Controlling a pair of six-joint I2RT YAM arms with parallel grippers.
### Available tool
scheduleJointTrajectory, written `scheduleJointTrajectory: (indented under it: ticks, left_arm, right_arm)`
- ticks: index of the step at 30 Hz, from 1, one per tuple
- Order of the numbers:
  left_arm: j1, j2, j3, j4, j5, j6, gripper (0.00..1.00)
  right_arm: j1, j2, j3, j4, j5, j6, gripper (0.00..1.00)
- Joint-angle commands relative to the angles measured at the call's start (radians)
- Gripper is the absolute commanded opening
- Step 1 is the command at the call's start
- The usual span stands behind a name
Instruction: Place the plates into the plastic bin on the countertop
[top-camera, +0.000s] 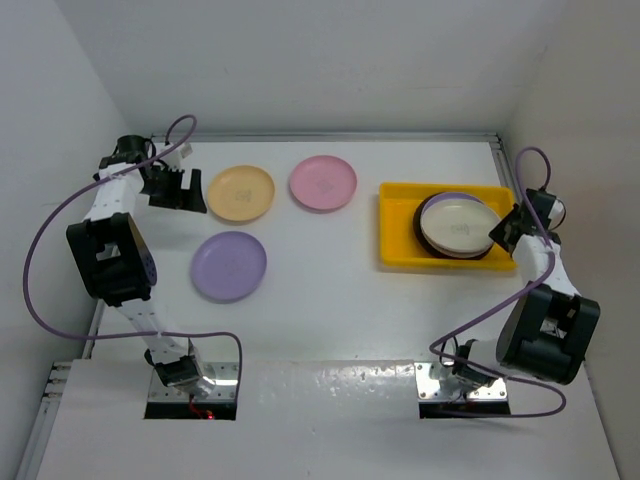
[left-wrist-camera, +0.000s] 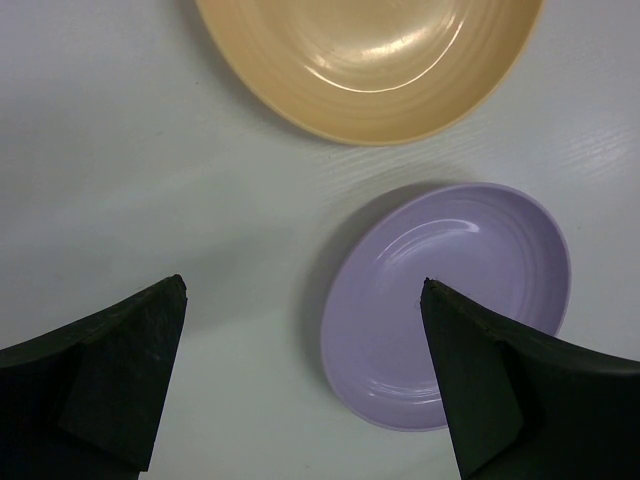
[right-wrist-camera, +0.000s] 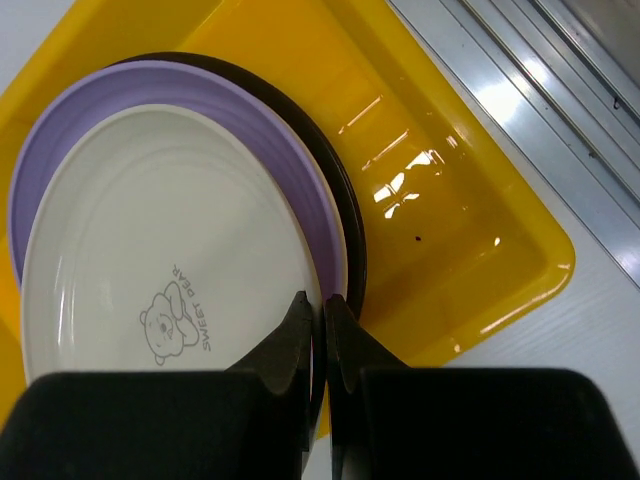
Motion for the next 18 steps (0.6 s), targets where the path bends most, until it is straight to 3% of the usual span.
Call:
scheduleJointTrajectory:
  ticks: [1,4,5,6,7,9,13,18]
  left_arm:
    - [-0.012,-0.046,0.006,0.012,0.012,-0.005,1.0]
    - [-0.012,-0.046,0.006,0.012,0.012,-0.005,1.0]
    - [-0.012,-0.046,0.006,0.012,0.012,-0.005,1.0]
    - [-0.012,-0.046,-0.003,0.012,0.012,-0.005,1.0]
    - [-0.012,-0.046,-0.003,0.012,0.012,-0.005,1.0]
    - [-0.012,-0.046,-0.012,0.012,0.003,-0.005,1.0]
    - [-0.052,-0.046,-0.061,-0.002,-0.087,0.046,1.0]
    - [-0.095,-0.009,-0.175,-0.026,-0.233,0.102,1.0]
  right_arm:
    - [0.0,0.02,0.024,0.129,0.004,0.027,0.0]
    - [0.0,0.041,0.017,0.17,0.009,0.022,0.01]
    - [0.0,0.049,0.009,0.178,0.009,0.019,0.08]
    - [0.001,0.067,0.006,0.199,0.001,0.012,0.42]
    - [0.004,0.077,0.004,0.198,-0.003,-0.004,0.57]
    - [0.015,0.092,0.032,0.143,-0.017,-0.051,0.75]
    - [0.044,0.095,0.084,0.023,0.075,-0.081,0.81]
    - [0.081,-0.07,0.061,0.028,0.159,-0.091,0.84]
